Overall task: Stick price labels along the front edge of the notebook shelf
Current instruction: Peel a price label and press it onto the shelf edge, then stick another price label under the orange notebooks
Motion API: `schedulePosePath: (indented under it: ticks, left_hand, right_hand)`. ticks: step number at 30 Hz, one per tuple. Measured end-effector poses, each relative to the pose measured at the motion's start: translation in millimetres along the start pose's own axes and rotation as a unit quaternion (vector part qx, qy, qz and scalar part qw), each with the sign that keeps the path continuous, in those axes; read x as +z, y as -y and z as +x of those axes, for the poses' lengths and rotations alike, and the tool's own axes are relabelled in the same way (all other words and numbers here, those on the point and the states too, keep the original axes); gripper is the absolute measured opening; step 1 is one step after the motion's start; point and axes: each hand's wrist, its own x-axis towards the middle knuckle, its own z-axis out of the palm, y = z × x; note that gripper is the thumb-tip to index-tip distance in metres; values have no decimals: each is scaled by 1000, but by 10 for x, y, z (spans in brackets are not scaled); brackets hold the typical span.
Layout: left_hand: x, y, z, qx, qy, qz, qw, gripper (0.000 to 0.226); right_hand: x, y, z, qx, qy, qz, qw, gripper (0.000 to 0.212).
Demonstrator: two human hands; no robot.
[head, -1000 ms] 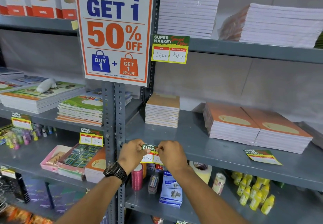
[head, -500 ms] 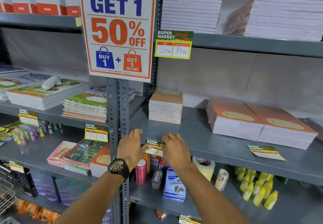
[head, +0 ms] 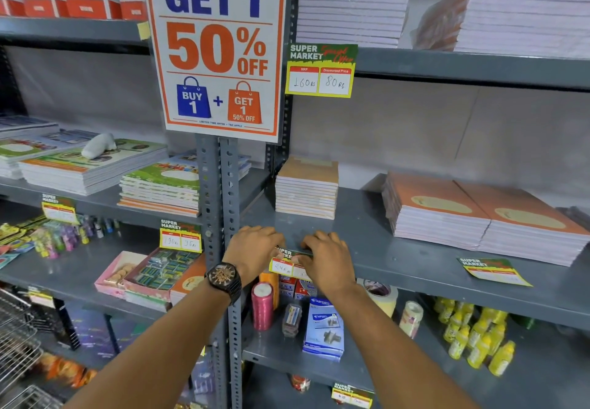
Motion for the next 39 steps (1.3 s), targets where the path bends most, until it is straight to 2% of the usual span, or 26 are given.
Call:
schedulePosePath:
  ticks: [3, 9, 14, 16, 18, 19, 21, 24, 28, 32, 34, 36, 39]
  left_hand:
    - [11, 12, -9, 1, -10, -3, 1000, 9]
    - [25, 12, -60, 3, -47, -13, 999, 4]
    - [-18, -33, -82, -20, -31, -37, 999, 12]
    - [-62, -42, -48, -38, 3, -68, 997, 24]
    - [-104, -68, 5, -27, 37, -91, 995, 51]
    - [-116, -92, 27, -22, 39, -103, 994, 61]
    - [-124, -256, 115, -18, 15, -127, 992, 67]
    - [-120, -668, 332, 1, -15, -142, 990, 52]
    - [-198, -1416, 652, 57, -26, -200, 978, 25]
    - [-273, -2234, 1027, 75, -38, -242, 967, 12]
    - [-242, -2541, 1220, 53, 14, -249, 967, 15]
    - [-154, -2766, 1385, 18, 100, -259, 961, 31]
    - [38, -3079, 1565, -15, 192, -238, 952, 55]
  right_hand:
    - [-41, -126, -15, -5, 23, 52, 998, 24]
    - [-70, -172, -23, -23, 26, 55, 998, 26]
    - [-102, -171, -44, -27, 38, 69, 997, 28]
    - [-195, -239, -71, -2, 43, 138, 989, 33]
    - [-352, -403, -118, 11, 25, 207, 978, 37]
    - [-448, -508, -142, 13, 9, 221, 975, 37]
    - [-708, -809, -195, 17, -29, 219, 975, 37]
    - [-1145, -1324, -259, 27, -64, 178, 982, 33]
    - [-1611, -1953, -416, 65, -41, 133, 988, 30]
    - [-1951, -2601, -640, 80, -2, 63, 995, 28]
    - [-2045, -2865, -722, 102, 30, 48, 993, 27]
    - [-2066, -3060, -768, 130, 68, 51, 988, 31]
    - [-2069, -3309, -842, 168, 133, 62, 975, 49]
